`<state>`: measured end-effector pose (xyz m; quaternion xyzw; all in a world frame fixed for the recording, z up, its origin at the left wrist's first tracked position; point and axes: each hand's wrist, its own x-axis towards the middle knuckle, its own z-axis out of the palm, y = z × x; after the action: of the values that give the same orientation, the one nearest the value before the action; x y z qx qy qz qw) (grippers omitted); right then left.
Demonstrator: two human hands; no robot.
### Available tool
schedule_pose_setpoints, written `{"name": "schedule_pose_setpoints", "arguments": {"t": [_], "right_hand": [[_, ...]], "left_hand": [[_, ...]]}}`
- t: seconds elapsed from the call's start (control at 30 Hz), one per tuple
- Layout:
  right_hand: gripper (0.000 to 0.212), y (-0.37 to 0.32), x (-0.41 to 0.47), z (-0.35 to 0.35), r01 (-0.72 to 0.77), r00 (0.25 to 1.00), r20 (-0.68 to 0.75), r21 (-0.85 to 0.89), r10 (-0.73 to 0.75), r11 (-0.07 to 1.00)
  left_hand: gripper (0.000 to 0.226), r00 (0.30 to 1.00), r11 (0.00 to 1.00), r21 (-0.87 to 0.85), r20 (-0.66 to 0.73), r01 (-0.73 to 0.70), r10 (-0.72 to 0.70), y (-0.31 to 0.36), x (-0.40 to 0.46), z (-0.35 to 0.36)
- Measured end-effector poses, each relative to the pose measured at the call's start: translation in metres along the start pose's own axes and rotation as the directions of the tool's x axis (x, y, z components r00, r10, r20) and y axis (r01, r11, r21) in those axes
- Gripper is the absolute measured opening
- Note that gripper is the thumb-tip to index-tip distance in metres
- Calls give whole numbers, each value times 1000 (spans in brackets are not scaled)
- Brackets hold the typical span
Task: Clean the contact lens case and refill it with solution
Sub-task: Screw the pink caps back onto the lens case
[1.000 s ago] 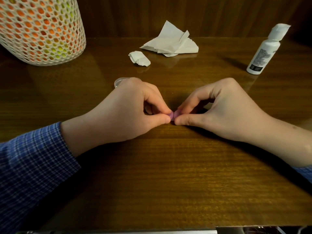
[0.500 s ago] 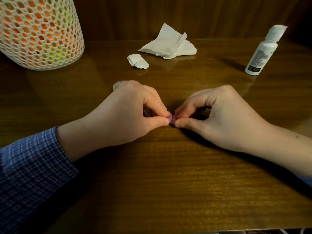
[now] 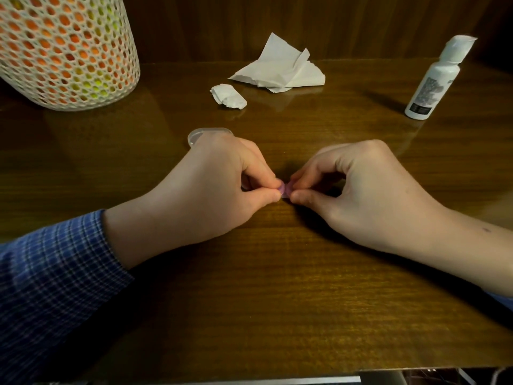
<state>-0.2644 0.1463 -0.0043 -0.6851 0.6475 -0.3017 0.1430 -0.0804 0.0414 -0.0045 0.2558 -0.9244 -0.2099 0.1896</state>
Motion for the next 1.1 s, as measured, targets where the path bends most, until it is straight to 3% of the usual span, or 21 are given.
{"name": "schedule_pose_setpoints", "arguments": {"t": [0.2, 0.4, 0.5, 0.57, 0.63, 0.7, 0.77, 0.9, 1.0, 1.1], "right_hand": [[3, -1, 1, 3, 10, 1000, -26, -12, -10, 1000], [11, 4, 8, -7, 51, 995, 81, 14, -52, 999], [15, 5, 9, -9, 64, 997, 38, 73, -67, 995], [14, 6, 13, -11, 54, 997, -59, 137, -46, 989], [12, 7, 22, -15, 40, 989, -145, 204, -10, 978], [8, 7, 37, -18, -11, 989, -137, 270, 49, 963], [5, 4, 57, -15, -49, 995, -71, 296, 73, 954], [8, -14, 97, 1, 74, 997, 18, 83, -76, 994], [11, -26, 117, 15, 209, 975, 111, -136, -195, 968], [17, -28, 124, 27, 267, 957, 185, -250, -225, 931]], "left_hand": [[13, 999, 1000, 17, -41, -9, 9, 3, -4, 3], [15, 997, 998, 26, 38, -63, 62, 1, -5, -4], [21, 990, 991, 53, 74, -126, 122, -3, -6, -7], [28, 990, 989, 46, 2, -143, 143, -10, -5, -16], [34, 976, 993, 8, -186, -116, 116, -22, -5, -31], [40, 947, 1000, 2, -321, -31, 30, -40, -5, -47], [50, 949, 995, 23, -303, 96, -84, -62, -6, -58], [62, 967, 970, 8, -77, 242, -241, -93, -9, -61], [60, 977, 977, 18, -27, 212, -211, -100, -5, -56], [60, 986, 986, -10, 5, 166, -166, -100, 0, -50]]}}
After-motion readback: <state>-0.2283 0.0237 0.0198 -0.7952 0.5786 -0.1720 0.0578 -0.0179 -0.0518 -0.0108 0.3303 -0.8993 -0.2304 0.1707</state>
